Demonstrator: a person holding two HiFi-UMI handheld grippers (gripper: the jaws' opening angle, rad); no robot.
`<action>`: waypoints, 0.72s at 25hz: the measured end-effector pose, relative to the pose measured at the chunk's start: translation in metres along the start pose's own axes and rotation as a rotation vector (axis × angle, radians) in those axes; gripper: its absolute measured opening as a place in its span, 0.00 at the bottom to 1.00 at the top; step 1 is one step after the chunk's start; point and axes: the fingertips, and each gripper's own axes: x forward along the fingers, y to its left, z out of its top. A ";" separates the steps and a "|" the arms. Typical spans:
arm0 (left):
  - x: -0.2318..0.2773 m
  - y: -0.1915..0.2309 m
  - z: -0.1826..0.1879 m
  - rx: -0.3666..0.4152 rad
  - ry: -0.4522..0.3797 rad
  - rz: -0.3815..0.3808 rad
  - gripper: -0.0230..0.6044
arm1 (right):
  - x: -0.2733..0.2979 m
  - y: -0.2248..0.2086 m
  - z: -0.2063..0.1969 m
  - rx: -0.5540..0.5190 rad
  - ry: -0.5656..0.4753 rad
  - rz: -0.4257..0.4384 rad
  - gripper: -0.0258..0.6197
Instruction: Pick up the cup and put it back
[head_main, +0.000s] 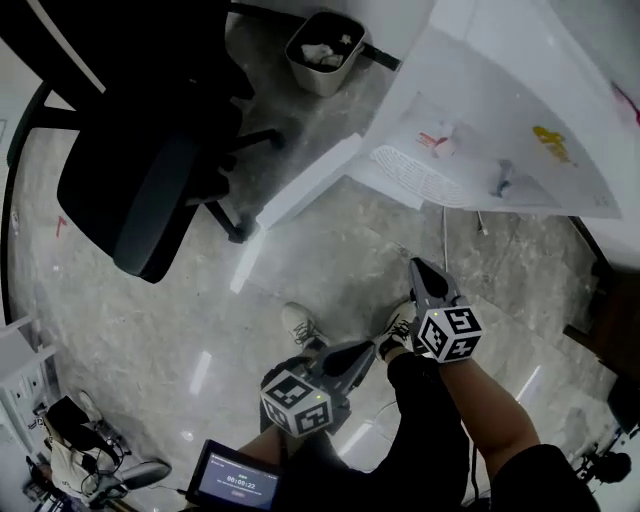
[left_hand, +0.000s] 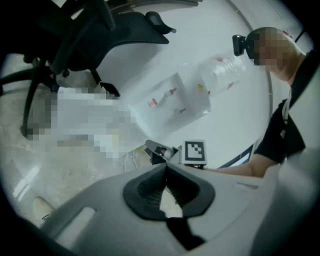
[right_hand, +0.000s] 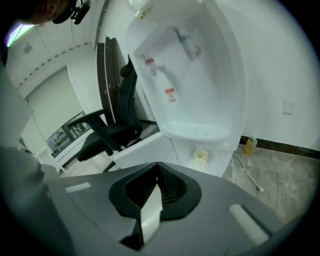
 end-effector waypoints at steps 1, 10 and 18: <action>-0.018 -0.017 0.007 -0.002 0.002 0.011 0.05 | -0.022 0.021 0.011 0.018 0.005 0.022 0.05; -0.158 -0.146 0.082 0.122 0.028 -0.029 0.05 | -0.185 0.174 0.125 0.036 -0.135 0.042 0.05; -0.186 -0.203 0.135 0.284 0.020 -0.075 0.05 | -0.275 0.243 0.175 0.048 -0.268 -0.003 0.05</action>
